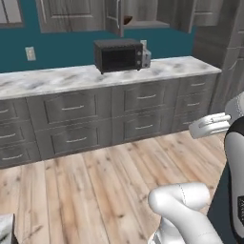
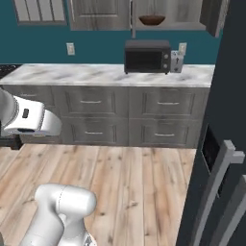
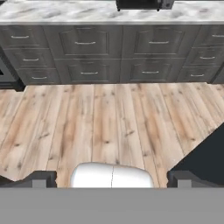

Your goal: Pick up the bowls from the cabinet and place each bowl in front of a stool on the dining counter.

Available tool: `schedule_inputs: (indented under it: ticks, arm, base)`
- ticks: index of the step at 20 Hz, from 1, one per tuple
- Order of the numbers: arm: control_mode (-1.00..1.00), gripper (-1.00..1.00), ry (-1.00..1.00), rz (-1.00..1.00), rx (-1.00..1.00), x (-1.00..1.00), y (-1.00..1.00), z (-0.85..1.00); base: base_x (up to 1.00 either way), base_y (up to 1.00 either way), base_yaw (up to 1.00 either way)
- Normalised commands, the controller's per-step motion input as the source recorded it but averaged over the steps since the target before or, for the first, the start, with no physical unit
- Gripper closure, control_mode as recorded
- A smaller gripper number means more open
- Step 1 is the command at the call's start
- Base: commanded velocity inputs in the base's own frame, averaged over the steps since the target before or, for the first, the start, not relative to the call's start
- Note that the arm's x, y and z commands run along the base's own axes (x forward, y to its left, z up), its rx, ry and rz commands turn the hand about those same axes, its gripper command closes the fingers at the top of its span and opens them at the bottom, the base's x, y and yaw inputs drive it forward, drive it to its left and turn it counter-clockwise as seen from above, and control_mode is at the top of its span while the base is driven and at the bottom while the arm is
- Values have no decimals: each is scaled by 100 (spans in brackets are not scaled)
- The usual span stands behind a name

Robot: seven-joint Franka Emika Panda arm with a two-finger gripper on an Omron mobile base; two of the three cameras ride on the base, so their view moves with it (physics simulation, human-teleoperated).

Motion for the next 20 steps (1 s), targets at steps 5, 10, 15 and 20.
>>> schedule_inputs:
  ticks: [5,10,15,20]
  arm:
    - [100,-100,0,0,0,0,0,0]
    - [100,-100,0,0,0,0,0,0]
    - [100,-100,0,0,0,0,0,0]
    - [100,-100,0,0,0,0,0,0]
  base:
    - [100,5,-5]
    - [100,3,-5]
    - [100,5,-4]
    - [100,5,-4]
